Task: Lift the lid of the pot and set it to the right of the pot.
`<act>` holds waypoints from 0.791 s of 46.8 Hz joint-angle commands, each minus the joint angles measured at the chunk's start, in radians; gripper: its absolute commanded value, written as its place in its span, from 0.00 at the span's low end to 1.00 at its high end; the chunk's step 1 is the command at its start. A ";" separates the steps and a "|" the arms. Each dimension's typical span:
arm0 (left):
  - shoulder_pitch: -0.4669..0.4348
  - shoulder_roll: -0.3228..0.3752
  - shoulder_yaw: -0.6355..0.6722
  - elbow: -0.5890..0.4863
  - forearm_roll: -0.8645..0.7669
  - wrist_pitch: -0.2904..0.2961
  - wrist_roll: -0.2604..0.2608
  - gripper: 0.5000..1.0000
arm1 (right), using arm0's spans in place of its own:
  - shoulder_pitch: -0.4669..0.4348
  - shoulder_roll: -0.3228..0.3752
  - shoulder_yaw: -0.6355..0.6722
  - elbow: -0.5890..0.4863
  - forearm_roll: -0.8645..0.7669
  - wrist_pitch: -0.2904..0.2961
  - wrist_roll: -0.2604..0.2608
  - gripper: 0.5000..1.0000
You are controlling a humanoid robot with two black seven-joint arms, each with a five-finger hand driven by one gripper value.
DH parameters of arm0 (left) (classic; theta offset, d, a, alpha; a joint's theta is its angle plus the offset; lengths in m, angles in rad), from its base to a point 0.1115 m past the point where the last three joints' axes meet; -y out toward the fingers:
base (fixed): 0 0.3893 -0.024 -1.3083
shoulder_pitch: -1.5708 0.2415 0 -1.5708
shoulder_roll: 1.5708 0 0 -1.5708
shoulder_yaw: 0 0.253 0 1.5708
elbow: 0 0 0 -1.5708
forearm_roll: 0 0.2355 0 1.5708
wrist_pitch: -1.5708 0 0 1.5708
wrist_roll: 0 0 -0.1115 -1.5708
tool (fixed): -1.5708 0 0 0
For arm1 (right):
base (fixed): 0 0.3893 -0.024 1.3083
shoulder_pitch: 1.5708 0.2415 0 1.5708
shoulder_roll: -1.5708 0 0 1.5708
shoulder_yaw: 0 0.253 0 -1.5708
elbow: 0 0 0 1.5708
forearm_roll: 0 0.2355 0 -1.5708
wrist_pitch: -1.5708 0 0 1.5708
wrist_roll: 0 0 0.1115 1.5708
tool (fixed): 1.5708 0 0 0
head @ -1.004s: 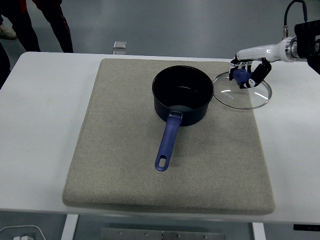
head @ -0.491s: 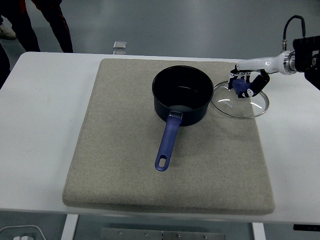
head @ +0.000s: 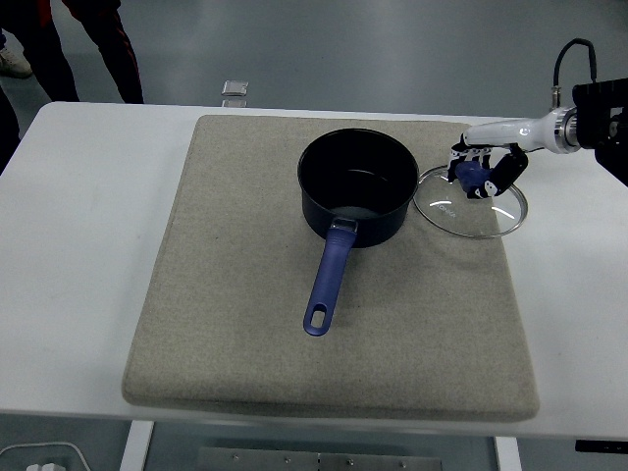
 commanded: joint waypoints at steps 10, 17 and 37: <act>0.000 0.000 0.000 0.000 0.000 0.000 0.000 1.00 | 0.001 -0.006 0.009 0.000 0.020 0.024 0.000 0.00; 0.000 0.000 0.000 0.000 0.000 0.000 0.000 1.00 | 0.003 -0.003 0.000 0.000 0.073 0.067 0.000 0.17; 0.000 0.000 0.000 0.000 0.000 0.000 0.000 1.00 | 0.003 -0.003 -0.003 0.002 0.075 0.100 0.000 0.89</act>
